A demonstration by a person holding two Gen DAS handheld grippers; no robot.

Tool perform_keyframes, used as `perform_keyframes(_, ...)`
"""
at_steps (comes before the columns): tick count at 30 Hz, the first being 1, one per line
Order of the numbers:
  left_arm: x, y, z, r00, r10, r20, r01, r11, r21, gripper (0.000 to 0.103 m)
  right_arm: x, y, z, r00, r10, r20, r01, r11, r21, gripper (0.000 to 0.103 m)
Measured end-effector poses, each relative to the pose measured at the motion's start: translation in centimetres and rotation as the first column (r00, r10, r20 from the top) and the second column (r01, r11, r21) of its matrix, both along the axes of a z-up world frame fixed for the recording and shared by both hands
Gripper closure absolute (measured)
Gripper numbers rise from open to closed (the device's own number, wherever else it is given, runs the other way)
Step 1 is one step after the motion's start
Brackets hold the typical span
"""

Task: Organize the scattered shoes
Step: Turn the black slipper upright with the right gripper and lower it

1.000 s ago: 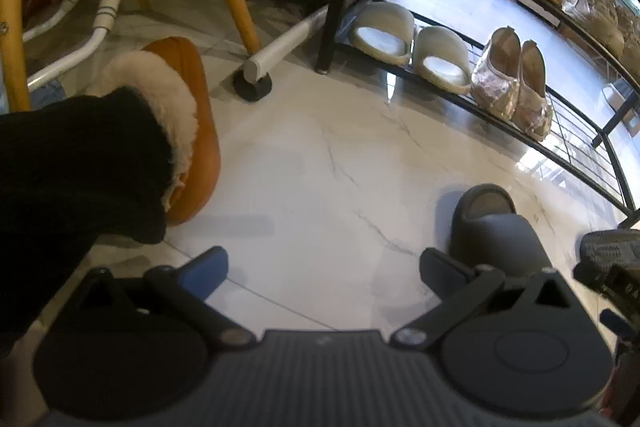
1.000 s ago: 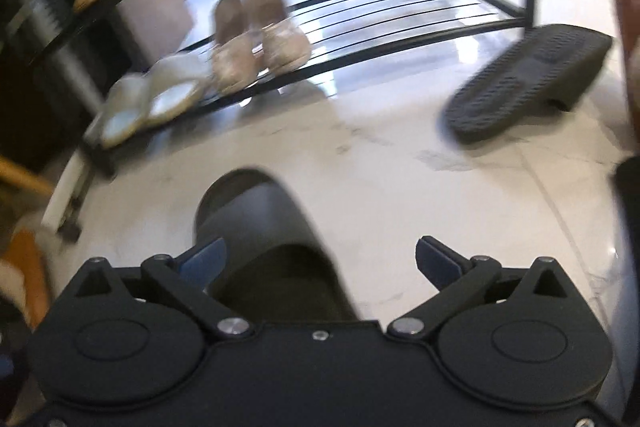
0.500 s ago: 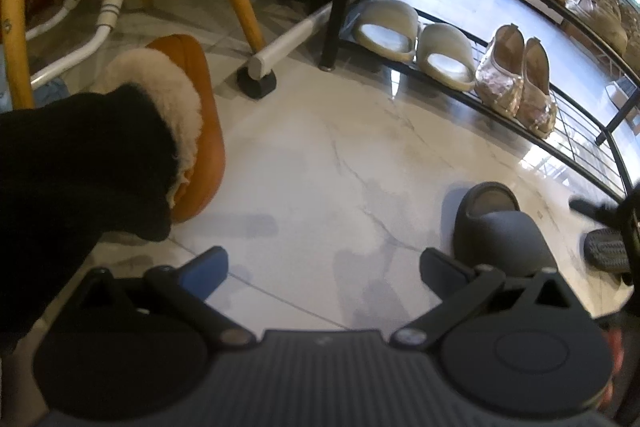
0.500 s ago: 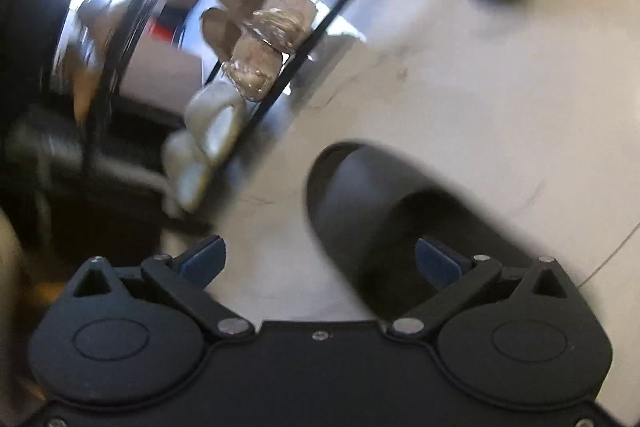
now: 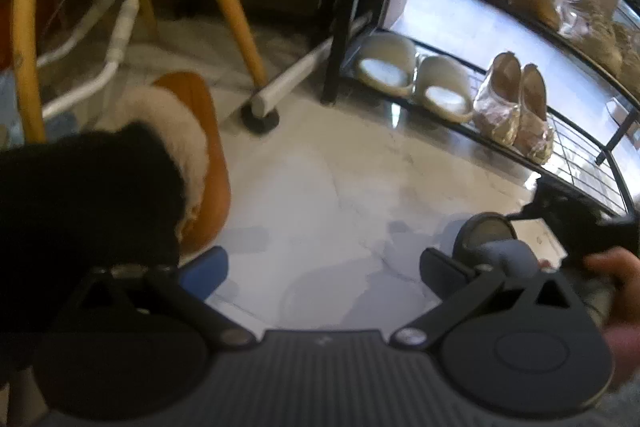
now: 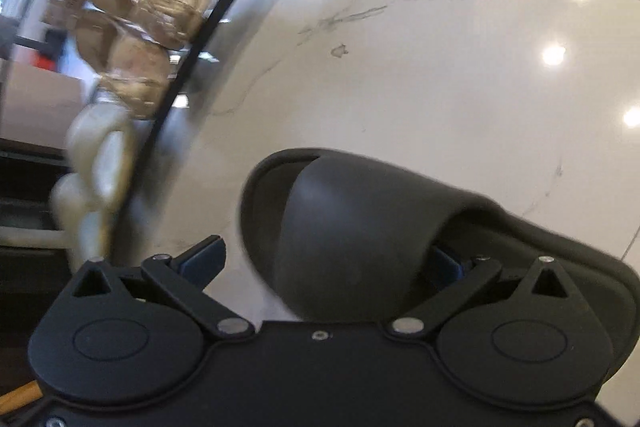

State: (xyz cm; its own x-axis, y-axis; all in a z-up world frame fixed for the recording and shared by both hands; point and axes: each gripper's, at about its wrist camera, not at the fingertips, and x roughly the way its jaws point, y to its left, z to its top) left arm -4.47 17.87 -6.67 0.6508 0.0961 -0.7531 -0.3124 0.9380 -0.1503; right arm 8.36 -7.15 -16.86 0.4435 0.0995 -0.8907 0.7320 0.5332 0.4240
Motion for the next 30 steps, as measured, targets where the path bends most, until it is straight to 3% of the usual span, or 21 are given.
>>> perform_keyframes(2, 0.1, 0.2, -0.1, 1.000, 0.011, -0.006, -0.011, 1.000, -0.002, 0.001, 0.5, 0.6, 0.1, 1.000, 0.002, -0.032, -0.003, 0.999, -0.036, 0.002)
perform_keyframes(4, 0.1, 0.5, -0.2, 1.000, 0.025, -0.018, -0.025, 1.000, -0.016, 0.001, 1.5, 2.2, 0.4, 0.994, 0.052, -0.094, -0.068, 0.984, -0.167, 0.018)
perform_keyframes(8, 0.1, 0.9, -0.4, 0.999, 0.042, -0.031, -0.043, 0.998, -0.034, 0.001, 1.8, 2.8, 0.6, 0.990, 0.057, -0.125, -0.084, 0.972, -0.220, 0.023)
perform_keyframes(13, -0.1, 1.0, -0.1, 0.999, 0.050, -0.017, -0.051, 0.998, -0.042, 0.001, 1.7, 4.7, 1.2, 0.914, 0.361, -0.188, -0.402, 0.870, -0.284, 0.024)
perform_keyframes(14, -0.1, 0.9, -0.1, 0.999, 0.048, -0.020, -0.049, 0.998, -0.042, 0.001, 1.5, 5.4, 1.5, 0.854, 0.478, -0.205, -0.520, 0.795, -0.313, 0.024)
perform_keyframes(15, -0.1, 0.9, -0.1, 0.999, 0.046, -0.022, -0.047, 0.998, -0.044, 0.001, 1.3, 6.1, 1.8, 0.771, 0.594, -0.229, -0.635, 0.693, -0.341, 0.024)
perform_keyframes(16, -0.2, 0.8, -0.1, 0.999, 0.041, -0.026, -0.043, 0.998, -0.050, 0.001, 0.7, 7.0, 2.1, 0.640, 0.720, -0.268, -0.760, 0.539, -0.364, 0.024)
perform_keyframes(17, -0.2, 0.8, -0.1, 0.999, 0.041, -0.028, -0.042, 0.998, -0.055, 0.001, -0.1, 7.9, 2.4, 0.480, 0.819, -0.314, -0.855, 0.357, -0.377, 0.023)
perform_keyframes(20, -0.3, 0.8, -0.1, 0.999, 0.042, -0.023, -0.043, 0.996, -0.072, 0.001, -2.5, 9.4, 3.1, 0.145, 0.910, -0.389, -0.930, -0.009, -0.367, 0.023)
perform_keyframes(21, -0.4, 0.7, -0.1, 0.999, 0.042, -0.017, -0.043, 0.996, -0.076, 0.001, -5.0, 10.1, 3.6, -0.097, 0.900, -0.425, -0.896, -0.264, -0.356, 0.023)
perform_keyframes(22, -0.4, 0.7, 0.0, 0.999, 0.039, -0.012, -0.040, 0.996, -0.079, 0.001, -5.4, 10.2, 3.7, -0.138, 0.892, -0.430, -0.884, -0.307, -0.352, 0.022)
perform_keyframes(23, -0.5, 0.6, 0.0, 0.999, 0.035, -0.010, -0.035, 0.996, -0.082, 0.001, -6.4, 10.5, 3.7, -0.226, 0.867, -0.444, -0.856, -0.394, -0.335, 0.022)
perform_keyframes(24, -0.5, 0.5, 0.0, 0.999, 0.032, -0.009, -0.032, 0.996, -0.081, 0.001, -7.9, 10.6, 3.2, -0.324, 0.824, -0.464, -0.824, -0.487, -0.289, 0.015)
perform_keyframes(25, -0.5, 0.4, 0.0, 1.000, 0.028, -0.007, -0.028, 0.997, -0.074, 0.001, -8.3, 10.6, 2.8, -0.330, 0.812, -0.481, -0.818, -0.501, -0.285, 0.002)
perform_keyframes(26, -0.5, 0.3, 0.0, 1.000, 0.026, -0.007, -0.026, 0.997, -0.066, 0.001, -8.4, 10.6, 2.5, -0.320, 0.806, -0.498, -0.816, -0.502, -0.287, 0.001)
perform_keyframes(27, -0.6, 0.3, 0.0, 1.000, 0.025, -0.007, -0.025, 0.998, -0.062, 0.001, -8.8, 10.5, 1.9, -0.281, 0.794, -0.539, -0.806, -0.500, -0.317, 0.001)
perform_keyframes(29, -0.6, 0.3, 0.1, 1.000, 0.025, -0.007, -0.025, 0.998, -0.058, 0.001, -9.0, 10.4, 1.7, -0.267, 0.789, -0.554, -0.793, -0.506, -0.339, 0.001)
perform_keyframes(30, -0.7, 0.4, 0.1, 1.000, 0.028, -0.006, -0.028, 0.998, -0.058, 0.001, -9.1, 10.2, 2.2, -0.239, 0.804, -0.545, -0.794, -0.485, -0.366, 0.001)
